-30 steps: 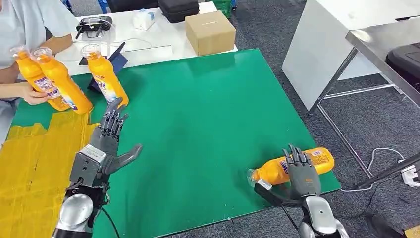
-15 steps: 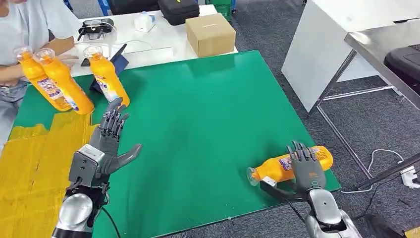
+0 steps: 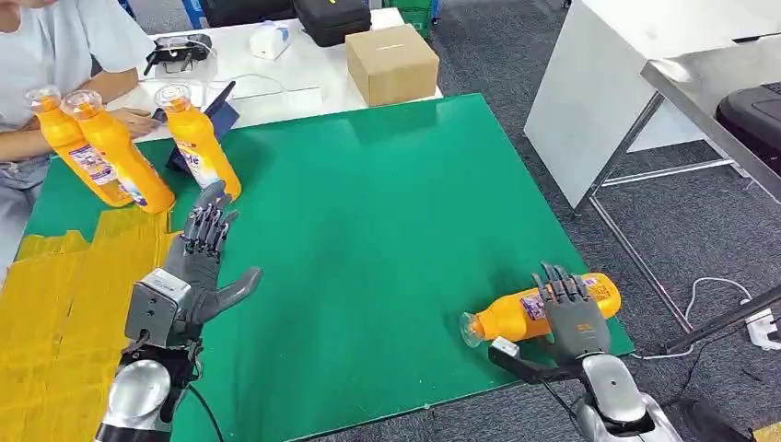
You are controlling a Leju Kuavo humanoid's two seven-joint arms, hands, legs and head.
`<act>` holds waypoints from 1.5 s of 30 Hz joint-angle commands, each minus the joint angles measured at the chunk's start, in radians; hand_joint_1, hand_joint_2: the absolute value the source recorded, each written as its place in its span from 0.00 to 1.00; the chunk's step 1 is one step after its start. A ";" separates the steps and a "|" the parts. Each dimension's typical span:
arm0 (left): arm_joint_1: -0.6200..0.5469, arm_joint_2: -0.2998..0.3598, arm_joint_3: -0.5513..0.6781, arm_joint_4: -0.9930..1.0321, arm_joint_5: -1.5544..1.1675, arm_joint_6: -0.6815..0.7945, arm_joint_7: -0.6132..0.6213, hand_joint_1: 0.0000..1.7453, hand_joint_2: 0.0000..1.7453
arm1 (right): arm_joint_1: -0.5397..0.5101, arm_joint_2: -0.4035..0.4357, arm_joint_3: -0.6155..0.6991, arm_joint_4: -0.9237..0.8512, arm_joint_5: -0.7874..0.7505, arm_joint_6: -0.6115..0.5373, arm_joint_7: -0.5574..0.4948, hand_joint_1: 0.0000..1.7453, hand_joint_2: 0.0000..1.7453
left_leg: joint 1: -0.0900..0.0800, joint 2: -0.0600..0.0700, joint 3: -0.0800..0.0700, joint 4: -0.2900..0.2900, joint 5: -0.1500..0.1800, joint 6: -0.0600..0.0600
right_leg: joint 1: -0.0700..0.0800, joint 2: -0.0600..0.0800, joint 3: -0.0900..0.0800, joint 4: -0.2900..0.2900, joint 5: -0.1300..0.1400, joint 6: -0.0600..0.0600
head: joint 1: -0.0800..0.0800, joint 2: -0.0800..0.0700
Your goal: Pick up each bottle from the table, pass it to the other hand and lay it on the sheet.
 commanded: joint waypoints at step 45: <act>-0.050 0.008 -0.026 0.109 0.026 -0.024 0.002 0.00 1.00 | -0.006 -0.029 -0.084 0.297 -0.122 0.044 -0.122 0.00 1.00 | 0.004 -0.003 0.017 -0.002 -0.010 0.003 | 0.002 0.003 0.010 -0.009 -0.014 -0.003 | 0.000 0.000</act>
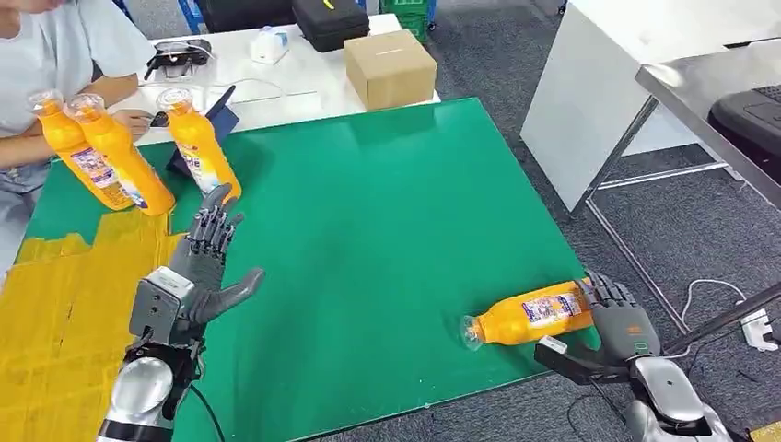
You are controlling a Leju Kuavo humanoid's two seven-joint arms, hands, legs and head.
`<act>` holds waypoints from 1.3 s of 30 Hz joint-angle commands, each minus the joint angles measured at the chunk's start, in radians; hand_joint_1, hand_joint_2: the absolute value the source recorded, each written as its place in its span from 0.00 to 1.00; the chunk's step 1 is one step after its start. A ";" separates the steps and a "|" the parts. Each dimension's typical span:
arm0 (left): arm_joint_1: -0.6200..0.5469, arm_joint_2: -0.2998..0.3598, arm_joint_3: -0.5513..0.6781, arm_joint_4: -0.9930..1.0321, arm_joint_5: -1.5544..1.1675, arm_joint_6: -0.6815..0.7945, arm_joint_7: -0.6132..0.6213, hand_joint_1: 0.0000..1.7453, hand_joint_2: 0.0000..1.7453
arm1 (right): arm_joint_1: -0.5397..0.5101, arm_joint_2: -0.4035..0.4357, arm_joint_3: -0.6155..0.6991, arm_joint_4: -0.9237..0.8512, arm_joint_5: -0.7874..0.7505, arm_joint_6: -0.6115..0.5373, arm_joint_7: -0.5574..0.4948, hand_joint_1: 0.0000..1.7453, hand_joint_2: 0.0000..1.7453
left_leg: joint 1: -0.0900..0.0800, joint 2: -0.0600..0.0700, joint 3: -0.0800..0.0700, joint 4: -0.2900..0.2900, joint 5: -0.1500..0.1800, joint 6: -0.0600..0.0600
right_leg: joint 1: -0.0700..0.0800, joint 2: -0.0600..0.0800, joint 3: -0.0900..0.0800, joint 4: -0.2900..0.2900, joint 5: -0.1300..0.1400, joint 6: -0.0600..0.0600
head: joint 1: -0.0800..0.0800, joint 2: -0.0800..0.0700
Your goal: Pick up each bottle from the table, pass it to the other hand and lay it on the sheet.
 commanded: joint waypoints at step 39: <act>-0.077 -0.003 -0.058 0.152 0.054 -0.003 0.003 0.00 1.00 | -0.157 0.021 0.219 0.350 -0.094 0.139 -0.106 0.97 1.00 | 0.005 0.010 0.014 0.000 -0.005 -0.001 | 0.004 0.016 0.014 -0.009 0.005 -0.003 | 0.000 0.000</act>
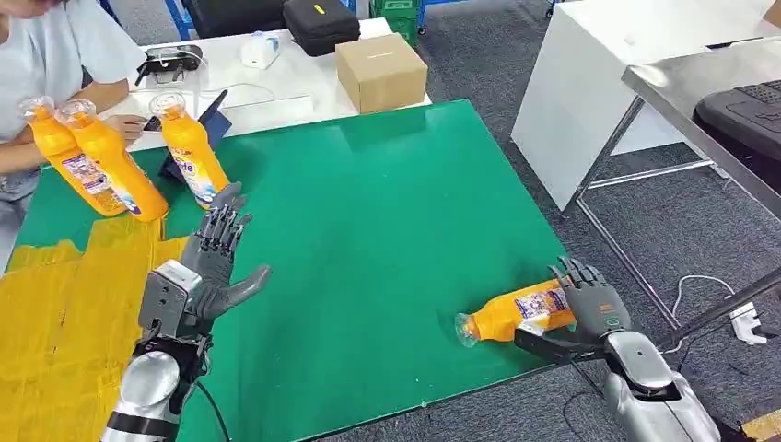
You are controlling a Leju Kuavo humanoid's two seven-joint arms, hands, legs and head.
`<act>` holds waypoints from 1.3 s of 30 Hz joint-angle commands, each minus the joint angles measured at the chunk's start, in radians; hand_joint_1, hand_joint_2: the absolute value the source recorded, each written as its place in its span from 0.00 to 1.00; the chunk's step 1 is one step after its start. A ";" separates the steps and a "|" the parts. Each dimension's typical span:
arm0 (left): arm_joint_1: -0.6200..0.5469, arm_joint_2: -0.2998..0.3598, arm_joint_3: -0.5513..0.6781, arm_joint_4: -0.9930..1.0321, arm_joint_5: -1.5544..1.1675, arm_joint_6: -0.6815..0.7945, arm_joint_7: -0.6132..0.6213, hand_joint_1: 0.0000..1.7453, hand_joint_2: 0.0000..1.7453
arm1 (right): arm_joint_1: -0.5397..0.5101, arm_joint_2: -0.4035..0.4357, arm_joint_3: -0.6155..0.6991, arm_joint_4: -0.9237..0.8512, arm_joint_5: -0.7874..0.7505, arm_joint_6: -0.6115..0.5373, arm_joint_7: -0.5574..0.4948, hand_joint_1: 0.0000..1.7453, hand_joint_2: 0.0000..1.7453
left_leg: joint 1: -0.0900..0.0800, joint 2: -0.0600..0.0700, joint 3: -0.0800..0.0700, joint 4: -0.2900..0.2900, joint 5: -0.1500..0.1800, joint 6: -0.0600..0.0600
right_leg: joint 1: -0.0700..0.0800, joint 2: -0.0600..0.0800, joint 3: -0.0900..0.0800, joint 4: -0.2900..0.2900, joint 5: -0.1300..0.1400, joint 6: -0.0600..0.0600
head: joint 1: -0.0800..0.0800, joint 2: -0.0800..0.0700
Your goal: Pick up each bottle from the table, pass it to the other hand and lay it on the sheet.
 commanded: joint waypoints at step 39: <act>-0.002 0.012 -0.146 0.084 -0.010 -0.036 0.025 0.00 1.00 | 0.195 0.324 -0.151 -0.525 -0.564 -0.276 -0.255 1.00 1.00 | 0.003 -0.029 -0.008 0.003 -0.004 -0.005 | 0.001 -0.010 0.009 0.006 -0.004 0.000 | -0.001 0.000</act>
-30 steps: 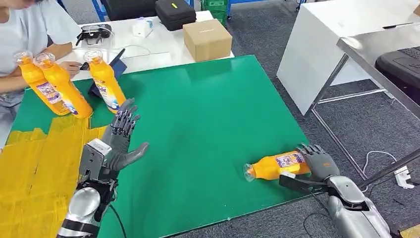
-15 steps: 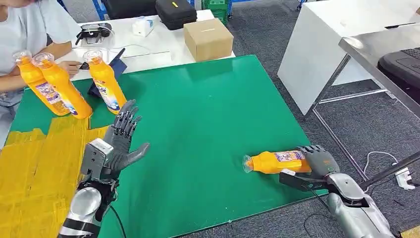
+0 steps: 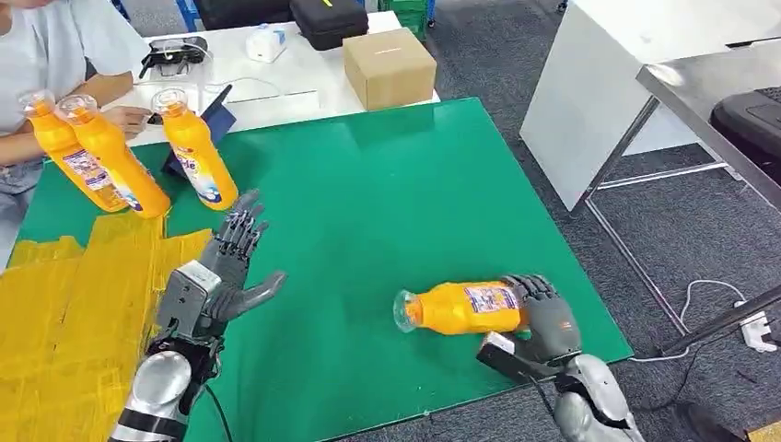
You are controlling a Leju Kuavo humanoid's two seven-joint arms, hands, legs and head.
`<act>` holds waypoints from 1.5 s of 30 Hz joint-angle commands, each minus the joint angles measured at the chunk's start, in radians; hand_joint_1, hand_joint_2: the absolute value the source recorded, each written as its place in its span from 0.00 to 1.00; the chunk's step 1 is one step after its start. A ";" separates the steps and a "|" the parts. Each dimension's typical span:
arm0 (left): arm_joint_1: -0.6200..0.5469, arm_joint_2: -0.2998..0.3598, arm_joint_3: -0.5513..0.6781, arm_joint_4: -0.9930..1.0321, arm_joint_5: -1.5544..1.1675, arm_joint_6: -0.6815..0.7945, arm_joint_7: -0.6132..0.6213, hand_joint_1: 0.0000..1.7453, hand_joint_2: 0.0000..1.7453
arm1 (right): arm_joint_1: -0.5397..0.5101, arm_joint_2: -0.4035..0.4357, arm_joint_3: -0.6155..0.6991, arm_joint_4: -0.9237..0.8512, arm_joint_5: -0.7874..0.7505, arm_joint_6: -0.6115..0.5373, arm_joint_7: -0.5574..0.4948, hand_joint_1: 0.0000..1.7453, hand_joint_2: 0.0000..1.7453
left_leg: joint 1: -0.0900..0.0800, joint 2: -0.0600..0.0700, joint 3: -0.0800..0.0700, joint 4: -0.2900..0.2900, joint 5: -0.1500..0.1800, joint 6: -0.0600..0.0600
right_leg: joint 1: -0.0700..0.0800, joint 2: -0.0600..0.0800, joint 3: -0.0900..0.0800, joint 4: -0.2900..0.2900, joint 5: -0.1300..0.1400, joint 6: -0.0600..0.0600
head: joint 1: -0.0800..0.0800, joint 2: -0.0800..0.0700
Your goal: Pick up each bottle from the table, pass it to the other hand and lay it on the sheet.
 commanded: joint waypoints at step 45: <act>-0.161 -0.025 -0.263 0.164 0.008 0.063 -0.018 0.00 1.00 | -0.252 0.341 0.241 0.146 -0.651 0.374 -0.098 1.00 1.00 | -0.001 -0.008 -0.006 0.000 0.000 -0.002 | -0.001 0.000 -0.005 0.000 -0.002 -0.001 | 0.001 0.000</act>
